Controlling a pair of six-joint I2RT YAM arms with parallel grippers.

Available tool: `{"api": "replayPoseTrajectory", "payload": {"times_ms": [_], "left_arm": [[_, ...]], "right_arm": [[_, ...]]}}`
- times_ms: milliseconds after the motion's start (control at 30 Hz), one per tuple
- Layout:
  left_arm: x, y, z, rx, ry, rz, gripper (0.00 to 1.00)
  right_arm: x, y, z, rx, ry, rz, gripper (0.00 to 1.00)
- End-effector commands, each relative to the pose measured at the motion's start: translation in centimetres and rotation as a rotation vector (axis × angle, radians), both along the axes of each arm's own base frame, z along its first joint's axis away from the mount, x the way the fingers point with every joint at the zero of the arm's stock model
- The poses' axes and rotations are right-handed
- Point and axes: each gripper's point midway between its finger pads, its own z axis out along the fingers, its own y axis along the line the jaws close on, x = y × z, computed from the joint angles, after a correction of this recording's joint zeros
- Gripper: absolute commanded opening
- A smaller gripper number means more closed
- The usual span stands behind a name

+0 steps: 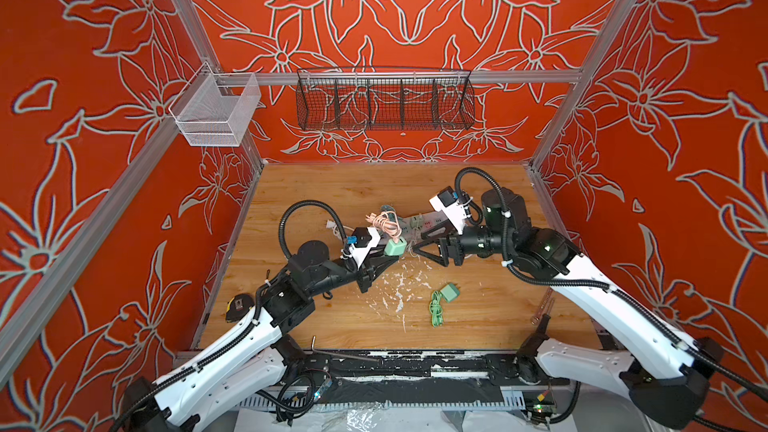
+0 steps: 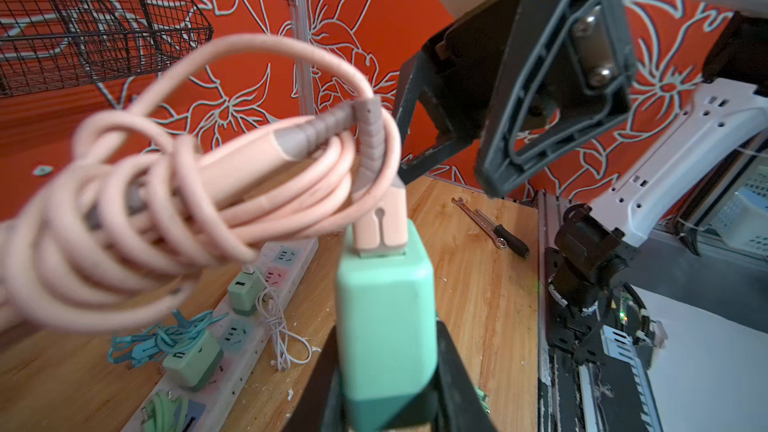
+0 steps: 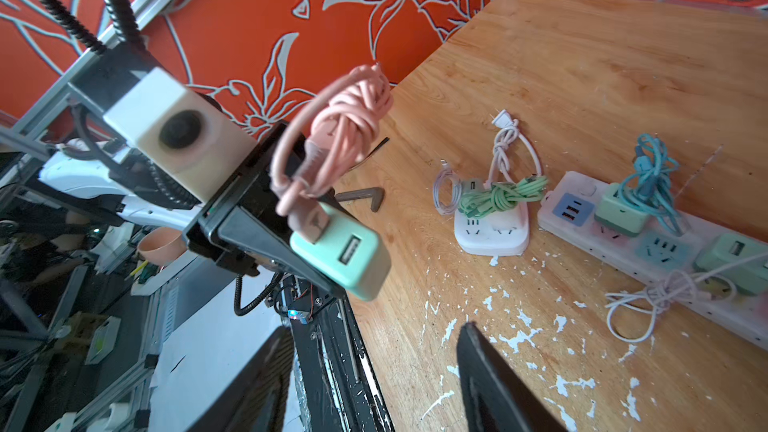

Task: Insert the plug

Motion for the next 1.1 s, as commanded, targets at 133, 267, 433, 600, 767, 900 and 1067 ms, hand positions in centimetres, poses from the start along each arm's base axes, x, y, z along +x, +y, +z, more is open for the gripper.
{"api": "replayPoseTrajectory", "payload": {"times_ms": [133,267,433,600,767,900,1067], "left_arm": [[-4.5,-0.2,1.9,-0.045,-0.042,-0.216,0.00],[-5.4,-0.4,2.2,-0.045,-0.035,-0.276,0.00],[-5.8,-0.7,2.3,-0.040,-0.020,-0.312,0.00],[-5.8,-0.8,2.3,-0.043,-0.013,-0.321,0.00],[-5.8,-0.9,2.4,-0.045,-0.005,-0.326,0.00],[-5.7,-0.8,2.3,-0.046,0.002,-0.322,0.00],[-5.5,-0.9,2.2,-0.046,0.010,-0.319,0.00]], "right_arm": [[-4.4,0.8,2.6,0.106,-0.106,0.316,0.66],[-5.5,1.2,3.6,0.148,-0.133,0.387,0.65],[-6.4,2.1,3.4,0.145,-0.135,0.434,0.61],[-6.8,3.0,2.5,0.107,-0.144,0.448,0.59],[-6.9,3.5,2.5,0.104,-0.152,0.455,0.53],[-6.9,3.7,2.1,0.079,-0.154,0.452,0.43],[-7.1,4.0,1.5,0.055,-0.148,0.467,0.39]]}}
